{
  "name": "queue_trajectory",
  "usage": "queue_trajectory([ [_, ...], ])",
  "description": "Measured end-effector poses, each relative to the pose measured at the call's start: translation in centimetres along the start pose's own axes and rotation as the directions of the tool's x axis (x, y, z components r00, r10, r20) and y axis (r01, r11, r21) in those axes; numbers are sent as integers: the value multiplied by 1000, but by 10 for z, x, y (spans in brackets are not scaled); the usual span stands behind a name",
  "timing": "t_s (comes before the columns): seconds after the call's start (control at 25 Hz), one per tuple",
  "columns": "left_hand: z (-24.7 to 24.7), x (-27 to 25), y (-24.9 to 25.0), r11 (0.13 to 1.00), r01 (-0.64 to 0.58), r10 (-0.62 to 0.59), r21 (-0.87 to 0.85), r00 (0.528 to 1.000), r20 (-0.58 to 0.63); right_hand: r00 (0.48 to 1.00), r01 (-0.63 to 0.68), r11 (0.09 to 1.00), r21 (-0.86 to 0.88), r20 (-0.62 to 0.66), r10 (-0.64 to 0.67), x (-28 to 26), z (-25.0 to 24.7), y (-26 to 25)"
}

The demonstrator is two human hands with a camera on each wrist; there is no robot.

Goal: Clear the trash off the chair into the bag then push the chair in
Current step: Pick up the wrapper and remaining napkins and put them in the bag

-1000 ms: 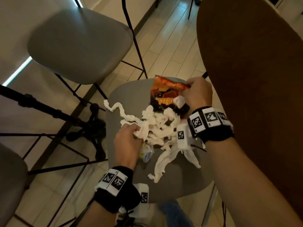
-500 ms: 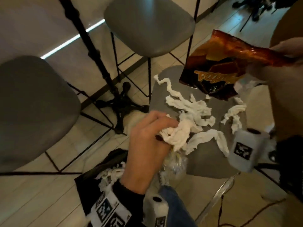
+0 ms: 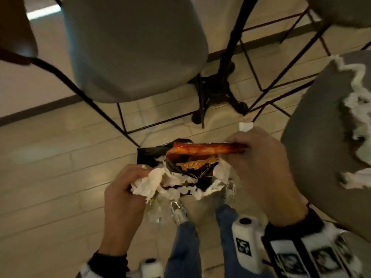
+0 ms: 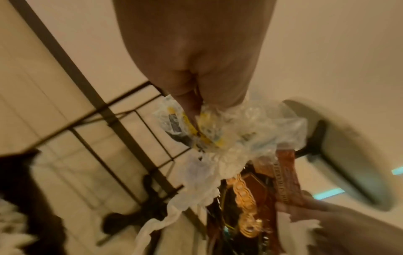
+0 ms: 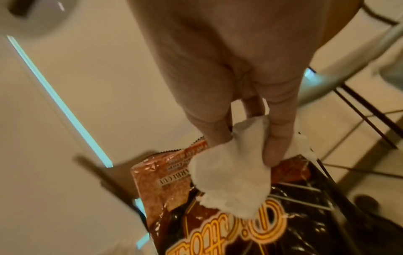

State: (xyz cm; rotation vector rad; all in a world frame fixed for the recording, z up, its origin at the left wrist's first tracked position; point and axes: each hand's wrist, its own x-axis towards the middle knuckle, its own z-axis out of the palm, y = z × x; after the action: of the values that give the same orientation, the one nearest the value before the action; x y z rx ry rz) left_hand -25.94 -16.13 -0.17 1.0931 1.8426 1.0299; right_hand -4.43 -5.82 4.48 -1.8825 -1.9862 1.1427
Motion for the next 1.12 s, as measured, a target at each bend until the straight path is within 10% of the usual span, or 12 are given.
queue_trajectory([
  [0.44, 72, 109, -358, 823, 213, -303, 527, 949, 90, 957, -205, 967, -149, 176, 230, 136, 369, 180],
  [0.6, 99, 82, -435, 757, 255, -493, 602, 827, 270, 893, -307, 946, -105, 312, 325, 162, 431, 231],
  [0.84, 94, 84, -423, 734, 230, -530, 638, 782, 328, 872, -186, 975, -121, 437, 220, 159, 432, 241],
  [1.12, 73, 87, -294, 717, 36, -433, 696, 806, 404, 866, -314, 950, -8, 409, 289, 111, 318, 189],
])
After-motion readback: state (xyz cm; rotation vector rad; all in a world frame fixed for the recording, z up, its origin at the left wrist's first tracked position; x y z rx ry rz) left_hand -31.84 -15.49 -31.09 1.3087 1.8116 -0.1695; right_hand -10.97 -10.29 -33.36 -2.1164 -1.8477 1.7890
